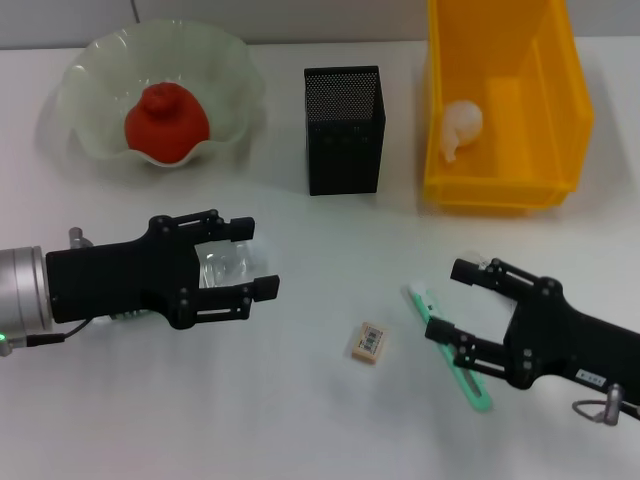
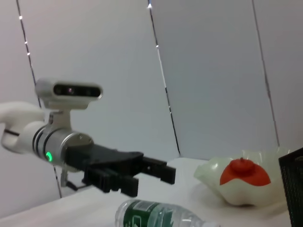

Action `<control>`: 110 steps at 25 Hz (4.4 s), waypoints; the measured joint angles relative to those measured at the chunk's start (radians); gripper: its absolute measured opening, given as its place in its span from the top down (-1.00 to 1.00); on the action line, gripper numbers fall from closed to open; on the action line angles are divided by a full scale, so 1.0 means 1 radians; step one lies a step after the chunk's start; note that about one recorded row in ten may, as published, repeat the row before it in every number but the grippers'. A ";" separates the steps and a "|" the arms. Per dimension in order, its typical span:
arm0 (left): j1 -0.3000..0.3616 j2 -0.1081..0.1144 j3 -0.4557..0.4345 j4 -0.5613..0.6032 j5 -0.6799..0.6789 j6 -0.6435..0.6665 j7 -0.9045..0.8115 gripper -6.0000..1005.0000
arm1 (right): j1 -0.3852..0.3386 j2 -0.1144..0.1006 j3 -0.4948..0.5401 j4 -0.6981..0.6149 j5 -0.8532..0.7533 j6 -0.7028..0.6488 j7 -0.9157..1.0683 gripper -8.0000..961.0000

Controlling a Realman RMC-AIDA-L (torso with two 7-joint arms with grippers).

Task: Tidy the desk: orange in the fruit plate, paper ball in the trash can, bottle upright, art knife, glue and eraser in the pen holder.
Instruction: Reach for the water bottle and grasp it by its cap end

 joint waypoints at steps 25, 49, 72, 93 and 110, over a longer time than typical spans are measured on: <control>0.005 0.002 0.003 0.004 -0.002 0.015 0.000 -0.54 | 0.276 -0.024 0.050 -1.048 -0.743 -0.161 1.470 -0.62; -0.040 0.005 0.003 0.197 0.051 -0.041 -0.249 -0.54 | 0.247 0.005 -0.004 -1.023 -0.761 -0.151 1.384 -0.61; -0.292 -0.003 0.225 0.342 0.611 -0.133 -0.715 -0.54 | 0.057 0.000 0.088 -0.328 -0.294 -0.060 0.423 -0.61; -0.337 -0.011 0.521 0.432 0.776 -0.205 -0.916 -0.53 | 0.078 0.001 0.088 -0.248 -0.291 -0.060 0.418 -0.61; -0.327 -0.012 0.552 0.391 0.778 -0.288 -0.931 -0.15 | 0.088 0.000 0.089 -0.220 -0.290 -0.060 0.417 -0.61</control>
